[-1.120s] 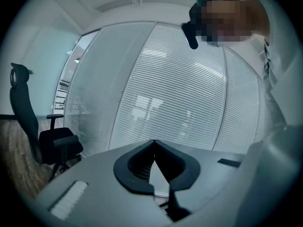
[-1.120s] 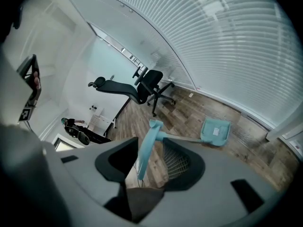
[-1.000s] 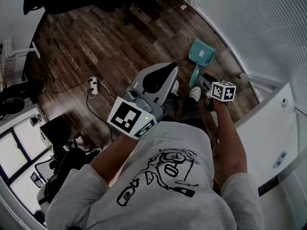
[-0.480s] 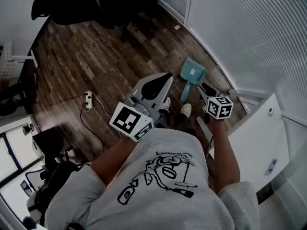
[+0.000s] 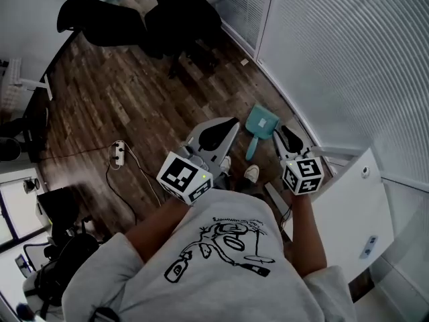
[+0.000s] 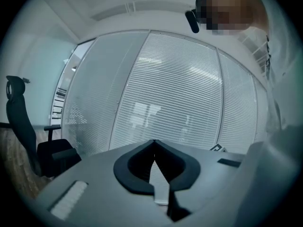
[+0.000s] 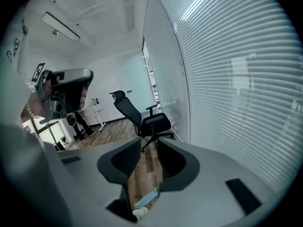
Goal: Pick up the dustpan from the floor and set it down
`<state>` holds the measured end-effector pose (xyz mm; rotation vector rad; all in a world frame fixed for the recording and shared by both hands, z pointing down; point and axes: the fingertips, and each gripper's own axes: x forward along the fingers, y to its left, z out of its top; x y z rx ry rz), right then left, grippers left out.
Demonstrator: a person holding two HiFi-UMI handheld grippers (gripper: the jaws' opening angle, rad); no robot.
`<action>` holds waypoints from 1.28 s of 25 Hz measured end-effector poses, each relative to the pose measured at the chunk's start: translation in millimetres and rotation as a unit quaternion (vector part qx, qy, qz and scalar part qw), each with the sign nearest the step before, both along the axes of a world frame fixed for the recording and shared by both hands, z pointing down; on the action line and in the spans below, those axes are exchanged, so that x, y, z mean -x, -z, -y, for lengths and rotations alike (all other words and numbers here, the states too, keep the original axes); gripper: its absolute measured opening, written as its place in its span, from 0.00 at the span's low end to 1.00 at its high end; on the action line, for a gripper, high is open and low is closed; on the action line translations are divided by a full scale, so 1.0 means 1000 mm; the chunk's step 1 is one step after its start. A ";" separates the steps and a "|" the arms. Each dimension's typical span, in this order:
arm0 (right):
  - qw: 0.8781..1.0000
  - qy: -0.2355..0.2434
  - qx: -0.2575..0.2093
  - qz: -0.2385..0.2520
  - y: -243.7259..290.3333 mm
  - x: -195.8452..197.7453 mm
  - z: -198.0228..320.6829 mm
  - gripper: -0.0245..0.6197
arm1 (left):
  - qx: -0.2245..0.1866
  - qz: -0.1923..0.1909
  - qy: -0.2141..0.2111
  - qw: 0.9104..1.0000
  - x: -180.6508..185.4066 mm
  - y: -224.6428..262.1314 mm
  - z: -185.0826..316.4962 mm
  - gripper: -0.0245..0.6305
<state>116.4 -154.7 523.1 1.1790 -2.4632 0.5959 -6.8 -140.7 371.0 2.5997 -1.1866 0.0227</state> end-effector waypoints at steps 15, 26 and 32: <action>0.990 -0.004 -0.138 -0.007 0.156 -0.003 -0.011 0.14 | -0.023 -0.009 -0.009 1.000 -0.012 0.027 -0.004 0.04; 0.982 -0.007 -0.189 -0.003 0.221 -0.003 -0.027 0.10 | -0.046 -0.015 -0.007 0.999 -0.021 0.049 -0.004 0.04; 0.979 -0.013 -0.204 -0.006 0.233 -0.006 -0.029 0.10 | -0.056 -0.021 0.000 0.998 -0.021 0.059 0.002 0.04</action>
